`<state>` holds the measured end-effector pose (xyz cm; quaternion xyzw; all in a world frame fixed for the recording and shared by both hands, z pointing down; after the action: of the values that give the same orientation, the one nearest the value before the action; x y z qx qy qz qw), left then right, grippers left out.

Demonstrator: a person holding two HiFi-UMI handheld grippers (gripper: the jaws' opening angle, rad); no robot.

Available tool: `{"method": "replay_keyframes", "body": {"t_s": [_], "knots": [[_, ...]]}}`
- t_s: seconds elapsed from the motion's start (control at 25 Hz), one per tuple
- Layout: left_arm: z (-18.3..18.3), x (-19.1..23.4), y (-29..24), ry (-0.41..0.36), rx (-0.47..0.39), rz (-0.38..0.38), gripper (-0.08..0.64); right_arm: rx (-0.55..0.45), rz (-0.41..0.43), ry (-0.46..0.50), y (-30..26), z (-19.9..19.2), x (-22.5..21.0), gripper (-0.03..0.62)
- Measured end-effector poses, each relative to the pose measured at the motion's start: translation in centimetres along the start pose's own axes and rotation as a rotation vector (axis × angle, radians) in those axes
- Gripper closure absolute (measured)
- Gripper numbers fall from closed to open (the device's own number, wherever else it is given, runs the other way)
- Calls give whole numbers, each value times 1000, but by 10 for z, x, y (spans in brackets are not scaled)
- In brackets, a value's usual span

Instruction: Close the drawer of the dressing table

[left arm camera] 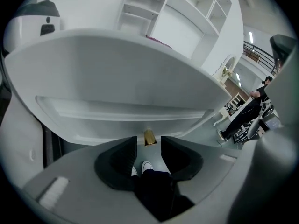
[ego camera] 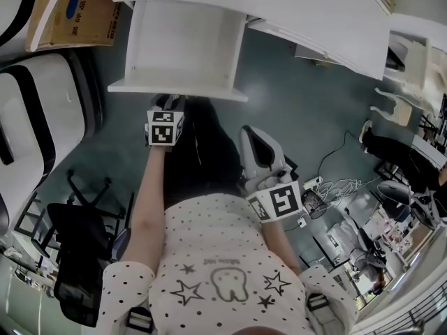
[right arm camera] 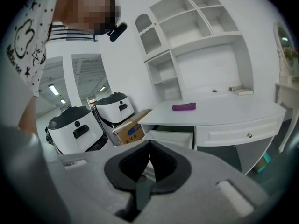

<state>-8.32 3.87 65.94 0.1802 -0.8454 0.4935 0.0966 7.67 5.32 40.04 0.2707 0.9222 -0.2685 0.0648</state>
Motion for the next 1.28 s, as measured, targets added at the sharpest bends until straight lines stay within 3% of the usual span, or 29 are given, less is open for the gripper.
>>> {"method": "replay_keyframes", "body": {"t_s": [0.24, 0.64, 1.28], "knots": [[2, -6, -7, 6, 16, -33, 394, 2, -6, -8, -2, 0, -1, 598], [-1, -2, -12, 9, 8, 5, 466, 5, -18, -21, -5, 1, -4, 598], [-1, -2, -12, -3, -16, 32, 471, -1, -37, -12, 1, 1, -4, 598]]}}
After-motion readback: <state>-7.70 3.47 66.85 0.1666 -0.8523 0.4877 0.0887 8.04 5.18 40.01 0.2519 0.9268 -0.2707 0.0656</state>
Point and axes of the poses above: the fingertips, and each gripper's own axes: y backward along the fingers, x to its left, z out of its top, the point moved 3 cm from there along y, backward along the fingers, and after that the axes turned 1 degree about -z, right-handed, at the moved point
